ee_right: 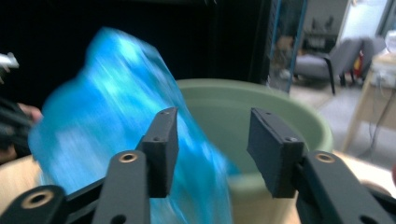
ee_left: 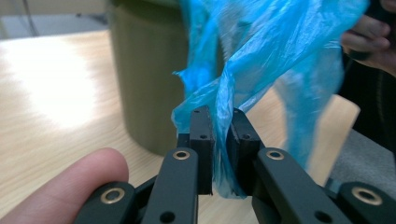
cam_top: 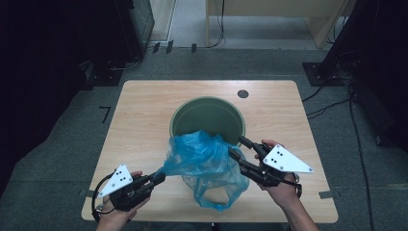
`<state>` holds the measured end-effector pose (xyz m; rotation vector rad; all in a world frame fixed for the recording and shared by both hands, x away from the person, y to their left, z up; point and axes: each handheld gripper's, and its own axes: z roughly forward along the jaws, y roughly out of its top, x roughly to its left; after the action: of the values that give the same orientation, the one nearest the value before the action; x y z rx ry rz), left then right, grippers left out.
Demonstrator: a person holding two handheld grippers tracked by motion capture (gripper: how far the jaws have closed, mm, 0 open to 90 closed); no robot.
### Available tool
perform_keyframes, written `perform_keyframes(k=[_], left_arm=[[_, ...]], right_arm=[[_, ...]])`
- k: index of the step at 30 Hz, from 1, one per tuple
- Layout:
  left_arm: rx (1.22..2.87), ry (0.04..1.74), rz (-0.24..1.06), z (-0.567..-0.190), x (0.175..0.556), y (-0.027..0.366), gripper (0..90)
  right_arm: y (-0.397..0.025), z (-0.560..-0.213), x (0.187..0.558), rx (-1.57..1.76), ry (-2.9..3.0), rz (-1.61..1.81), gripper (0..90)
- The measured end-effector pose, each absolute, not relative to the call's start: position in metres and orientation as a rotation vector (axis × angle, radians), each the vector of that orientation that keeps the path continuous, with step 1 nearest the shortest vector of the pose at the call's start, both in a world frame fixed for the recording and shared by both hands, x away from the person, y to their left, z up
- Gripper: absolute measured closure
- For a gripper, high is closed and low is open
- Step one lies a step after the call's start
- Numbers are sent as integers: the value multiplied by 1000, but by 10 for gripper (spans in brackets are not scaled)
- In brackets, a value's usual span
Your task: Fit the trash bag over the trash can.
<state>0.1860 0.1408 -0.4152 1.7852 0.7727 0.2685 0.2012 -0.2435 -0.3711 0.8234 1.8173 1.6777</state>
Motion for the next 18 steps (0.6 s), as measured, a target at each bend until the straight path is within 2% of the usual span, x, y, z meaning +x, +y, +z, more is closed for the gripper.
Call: perform_keyframes(k=[3,4,5,9,12,15,16,18], left_arm=[[1731,725,281,-399,180,135,806],[1731,725,281,-399,180,135,803],[1716,714,285,-394,180,132,795],[1679,658,300,-373,179,121,784],[1641,592,332,-348,179,113,789],[1637,580,357,-336,183,108,804],[1637,579,373,-331,187,106,813],[1638,585,384,-323,197,100,833]], right_arm=[[-233,-352,201,740,1827,1746,662],[-233,-352,201,740,1827,1746,662],[-222,-345,204,692,1874,1768,708],[-203,-348,214,688,1951,1704,779],[-185,-357,236,846,2038,1484,825],[-182,-357,243,886,2031,1425,821],[-182,-356,244,898,2022,1415,798],[-189,-349,241,910,1952,1481,695]])
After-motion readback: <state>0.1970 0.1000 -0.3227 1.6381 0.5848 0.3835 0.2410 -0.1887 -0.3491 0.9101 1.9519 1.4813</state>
